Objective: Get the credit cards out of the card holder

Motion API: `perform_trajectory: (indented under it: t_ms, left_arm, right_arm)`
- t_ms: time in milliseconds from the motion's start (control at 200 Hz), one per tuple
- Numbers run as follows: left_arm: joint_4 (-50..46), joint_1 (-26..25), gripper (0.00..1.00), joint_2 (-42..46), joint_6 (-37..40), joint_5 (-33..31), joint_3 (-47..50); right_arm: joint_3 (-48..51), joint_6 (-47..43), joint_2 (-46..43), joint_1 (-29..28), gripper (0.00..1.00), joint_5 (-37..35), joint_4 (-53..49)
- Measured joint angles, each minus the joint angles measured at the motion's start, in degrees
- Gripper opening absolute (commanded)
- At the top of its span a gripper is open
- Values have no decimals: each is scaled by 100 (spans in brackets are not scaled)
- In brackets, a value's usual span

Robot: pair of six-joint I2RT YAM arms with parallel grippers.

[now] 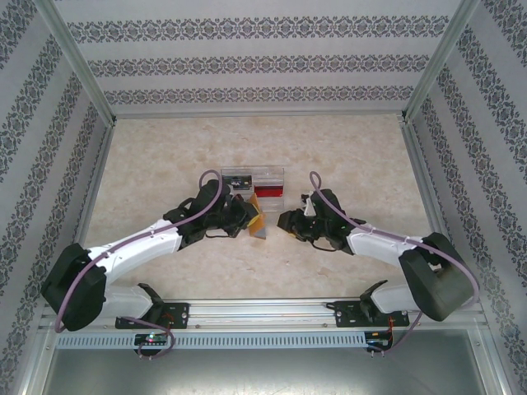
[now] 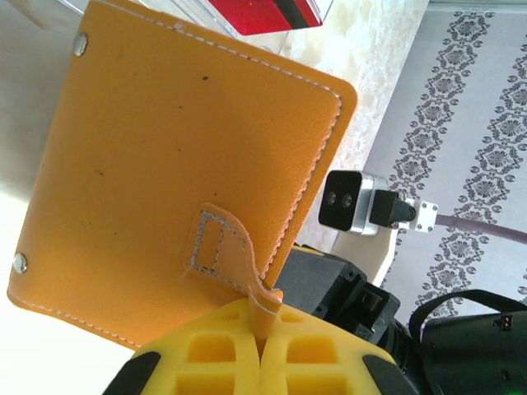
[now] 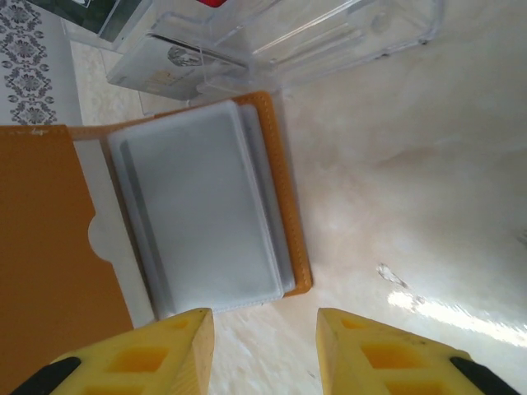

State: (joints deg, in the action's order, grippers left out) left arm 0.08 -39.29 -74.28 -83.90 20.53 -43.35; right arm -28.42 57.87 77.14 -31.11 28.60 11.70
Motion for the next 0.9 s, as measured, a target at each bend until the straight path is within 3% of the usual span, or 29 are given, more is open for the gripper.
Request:
perform_trajectory:
  t_ms: [195, 350, 640, 694, 789, 824, 899]
  left_arm:
    - [297, 15, 0, 28, -7, -42, 472]
    - [345, 72, 0, 74, 7, -37, 1110]
    - [234, 129, 5, 562, 251, -111, 1261]
    - [157, 153, 11, 599, 291, -127, 1261]
    - [15, 166, 31, 625, 391, -151, 1261]
    - [-26, 175, 43, 629, 420, -157, 1261]
    - [-122, 192, 44, 658, 496, -175, 1259]
  right_arm:
    - [7, -129, -74, -94, 38, -28, -229]
    - [-107, -160, 195, -490, 27, -55, -247]
    - [-699, -120, 905, -1137, 22, -114, -142]
    - [-813, -114, 1029, -1213, 22, -118, -105]
    - [-1010, -103, 1239, -1327, 22, -131, -48]
    - [-1071, -101, 1307, -1366, 22, -133, -26]
    - [-1198, -98, 1456, -1453, 23, -149, 31]
